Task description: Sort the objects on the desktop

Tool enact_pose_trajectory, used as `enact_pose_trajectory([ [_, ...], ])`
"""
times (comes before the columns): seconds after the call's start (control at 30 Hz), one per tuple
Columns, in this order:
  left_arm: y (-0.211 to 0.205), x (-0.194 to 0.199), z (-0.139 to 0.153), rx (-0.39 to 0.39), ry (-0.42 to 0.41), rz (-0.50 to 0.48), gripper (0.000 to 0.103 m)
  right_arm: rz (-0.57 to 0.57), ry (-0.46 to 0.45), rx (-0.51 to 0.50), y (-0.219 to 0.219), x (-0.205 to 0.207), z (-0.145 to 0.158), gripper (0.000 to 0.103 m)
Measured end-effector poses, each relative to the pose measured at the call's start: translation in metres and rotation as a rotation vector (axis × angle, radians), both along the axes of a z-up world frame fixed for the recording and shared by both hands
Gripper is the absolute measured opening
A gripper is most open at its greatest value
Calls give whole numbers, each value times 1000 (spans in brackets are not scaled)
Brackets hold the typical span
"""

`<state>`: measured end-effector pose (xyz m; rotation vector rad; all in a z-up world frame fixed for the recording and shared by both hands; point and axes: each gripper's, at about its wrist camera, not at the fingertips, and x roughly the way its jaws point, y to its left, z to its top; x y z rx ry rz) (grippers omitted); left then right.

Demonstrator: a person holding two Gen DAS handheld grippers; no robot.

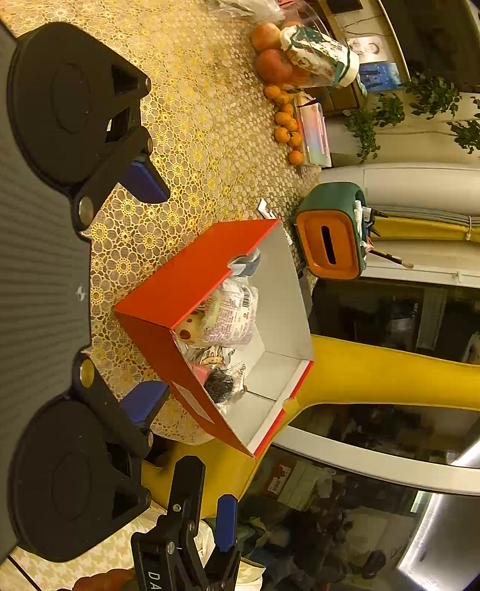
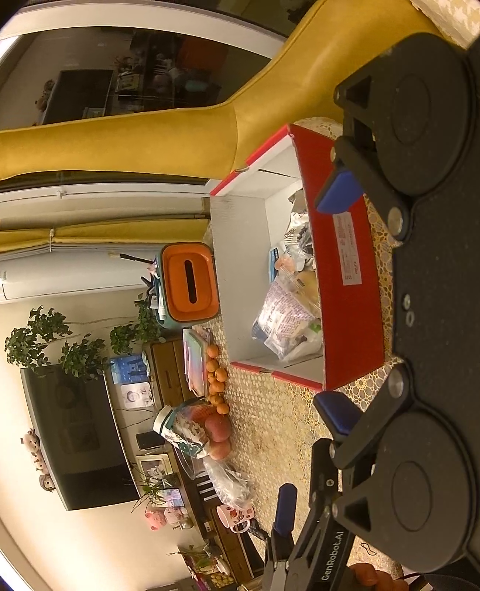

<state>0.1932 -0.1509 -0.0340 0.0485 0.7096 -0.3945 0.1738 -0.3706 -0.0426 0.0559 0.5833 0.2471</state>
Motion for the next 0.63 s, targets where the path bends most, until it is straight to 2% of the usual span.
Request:
enact_pose_trajectory([
  [0.47, 2, -5, 0, 12, -11, -5, 103, 0, 24, 6, 8, -3, -3, 102],
  [0.63, 11, -5, 0, -12, -4, 2, 103, -5, 35, 8, 12, -4, -4, 102],
])
